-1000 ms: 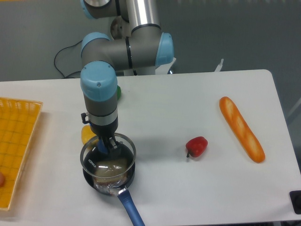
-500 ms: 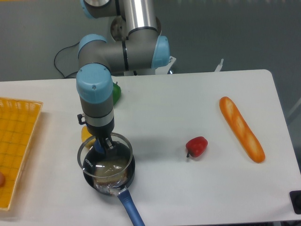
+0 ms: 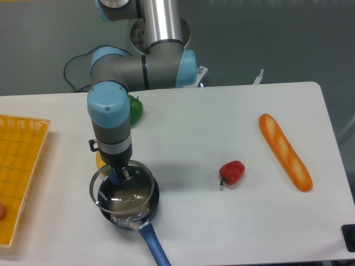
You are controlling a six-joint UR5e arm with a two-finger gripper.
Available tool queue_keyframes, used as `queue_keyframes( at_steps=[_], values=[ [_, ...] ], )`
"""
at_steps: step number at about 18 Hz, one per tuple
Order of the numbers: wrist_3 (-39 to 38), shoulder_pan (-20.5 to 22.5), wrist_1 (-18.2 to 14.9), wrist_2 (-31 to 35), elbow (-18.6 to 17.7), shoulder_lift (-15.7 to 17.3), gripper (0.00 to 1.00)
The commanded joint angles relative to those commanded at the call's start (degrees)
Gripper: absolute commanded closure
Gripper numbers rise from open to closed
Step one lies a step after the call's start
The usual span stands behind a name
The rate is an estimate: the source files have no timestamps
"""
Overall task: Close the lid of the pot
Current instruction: 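Lower the glass lid onto the saucepan rim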
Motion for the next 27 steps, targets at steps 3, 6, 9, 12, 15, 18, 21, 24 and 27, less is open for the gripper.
queue_keyframes(
  at_steps=[3, 6, 9, 12, 15, 18, 21, 24, 27],
  values=[
    [0.0, 0.0, 0.1, 0.1, -0.1, 0.0, 0.54],
    [0.0, -0.3, 0.1, 0.1, -0.1, -0.3, 0.54],
    [-0.1, -0.4, 0.1, 0.1, -0.1, -0.4, 0.54],
    [-0.1, -0.5, 0.2, 0.1, -0.1, -0.6, 0.51],
    [-0.1, -0.6, 0.3, 0.2, -0.2, -0.9, 0.51],
    [-0.1, -1.3, 0.7, 0.2, -0.1, -1.2, 0.51],
    [-0.1, -1.3, 1.1, 0.2, 0.0, -1.6, 0.51],
    [-0.1, -1.4, 1.1, 0.2, -0.2, -1.8, 0.51],
    [0.0, -1.4, 1.1, 0.3, -0.1, -2.0, 0.51]
  ],
)
